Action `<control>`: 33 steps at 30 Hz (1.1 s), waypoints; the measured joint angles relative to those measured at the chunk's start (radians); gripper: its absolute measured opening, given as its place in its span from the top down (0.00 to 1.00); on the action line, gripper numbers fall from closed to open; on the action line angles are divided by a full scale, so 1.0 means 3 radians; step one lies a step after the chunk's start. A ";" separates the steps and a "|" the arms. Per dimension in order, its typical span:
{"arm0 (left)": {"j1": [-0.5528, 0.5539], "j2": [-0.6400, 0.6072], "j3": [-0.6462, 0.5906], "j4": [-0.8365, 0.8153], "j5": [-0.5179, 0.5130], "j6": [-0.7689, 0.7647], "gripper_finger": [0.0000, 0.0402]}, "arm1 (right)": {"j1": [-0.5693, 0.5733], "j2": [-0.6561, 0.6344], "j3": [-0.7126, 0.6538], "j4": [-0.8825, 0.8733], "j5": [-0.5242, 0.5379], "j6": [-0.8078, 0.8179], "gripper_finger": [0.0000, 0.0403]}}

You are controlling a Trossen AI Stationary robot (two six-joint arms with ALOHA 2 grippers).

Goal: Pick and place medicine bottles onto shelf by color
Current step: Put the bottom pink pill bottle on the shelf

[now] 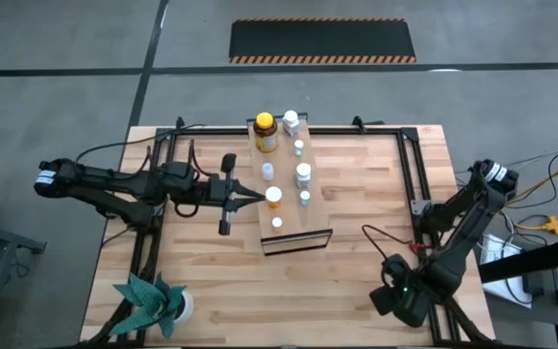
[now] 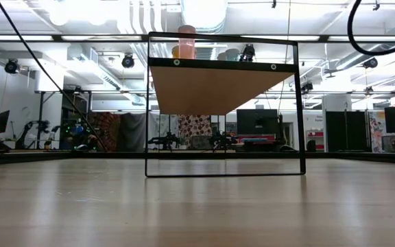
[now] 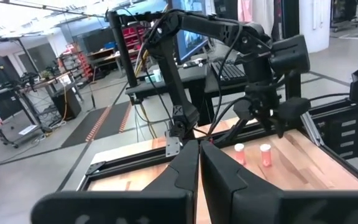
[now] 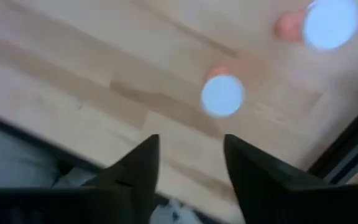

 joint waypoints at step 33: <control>0.0000 -0.0013 0.0000 -0.0002 -0.0009 0.0079 1.00 | -0.0008 0.0614 -0.0005 -0.0203 0.0169 -0.0055 0.49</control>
